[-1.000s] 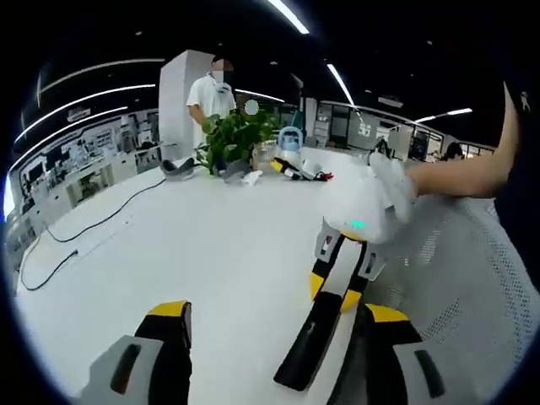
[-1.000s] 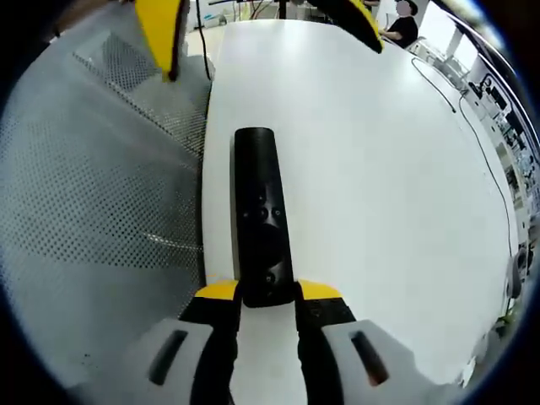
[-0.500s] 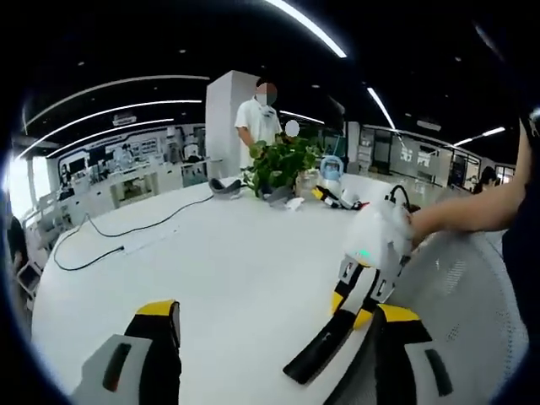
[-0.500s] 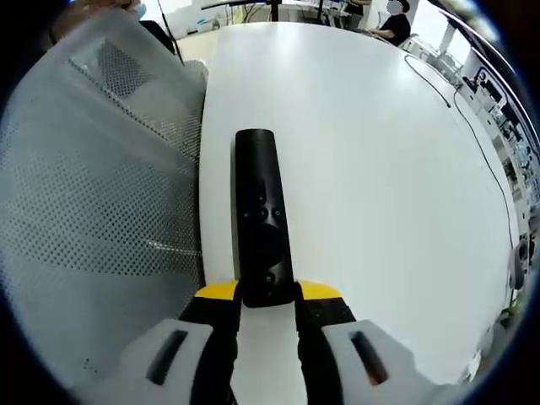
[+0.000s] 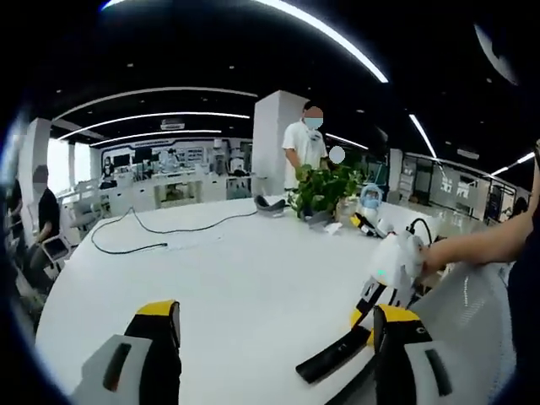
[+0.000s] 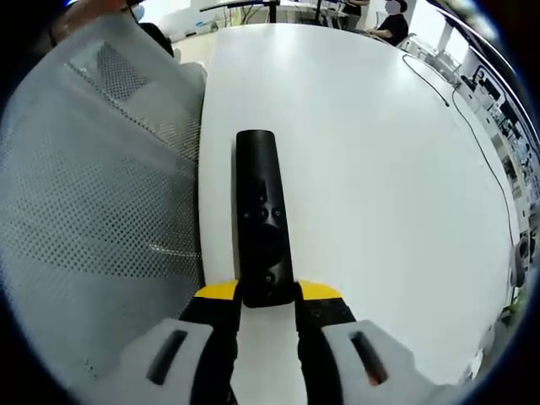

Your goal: Press the specified remote control buttons in sequence, fully releasing each button before pressing the next.

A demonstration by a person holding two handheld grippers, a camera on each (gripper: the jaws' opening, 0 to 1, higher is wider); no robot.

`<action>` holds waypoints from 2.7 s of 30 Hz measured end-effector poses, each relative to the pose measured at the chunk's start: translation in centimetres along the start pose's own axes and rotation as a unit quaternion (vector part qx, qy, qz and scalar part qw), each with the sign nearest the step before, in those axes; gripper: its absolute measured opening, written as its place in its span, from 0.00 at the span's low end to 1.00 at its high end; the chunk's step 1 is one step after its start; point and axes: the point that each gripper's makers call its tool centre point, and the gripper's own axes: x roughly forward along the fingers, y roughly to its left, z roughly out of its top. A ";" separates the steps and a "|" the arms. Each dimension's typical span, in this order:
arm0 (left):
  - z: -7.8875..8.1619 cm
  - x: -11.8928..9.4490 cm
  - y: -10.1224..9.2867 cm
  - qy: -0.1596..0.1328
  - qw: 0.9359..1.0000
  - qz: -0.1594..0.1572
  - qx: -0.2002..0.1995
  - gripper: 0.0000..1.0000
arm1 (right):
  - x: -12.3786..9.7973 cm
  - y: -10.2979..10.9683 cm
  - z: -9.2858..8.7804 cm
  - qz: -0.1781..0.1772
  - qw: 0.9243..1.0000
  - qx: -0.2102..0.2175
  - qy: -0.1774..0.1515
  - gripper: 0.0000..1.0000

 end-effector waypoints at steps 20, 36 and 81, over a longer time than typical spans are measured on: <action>1.4 -1.0 2.1 -0.056 0.997 0.054 -0.015 0.94 | 0.0 0.0 0.0 -0.004 1.000 0.011 -0.004 0.24; 1.2 -1.2 2.7 -0.055 0.996 0.068 -0.006 0.94 | -0.1 0.1 0.1 -0.009 0.998 -0.003 -0.062 0.24; 0.4 -0.8 2.3 -0.031 0.998 0.059 0.005 0.91 | 0.2 -8.5 1.7 -0.006 0.997 0.008 -0.081 0.24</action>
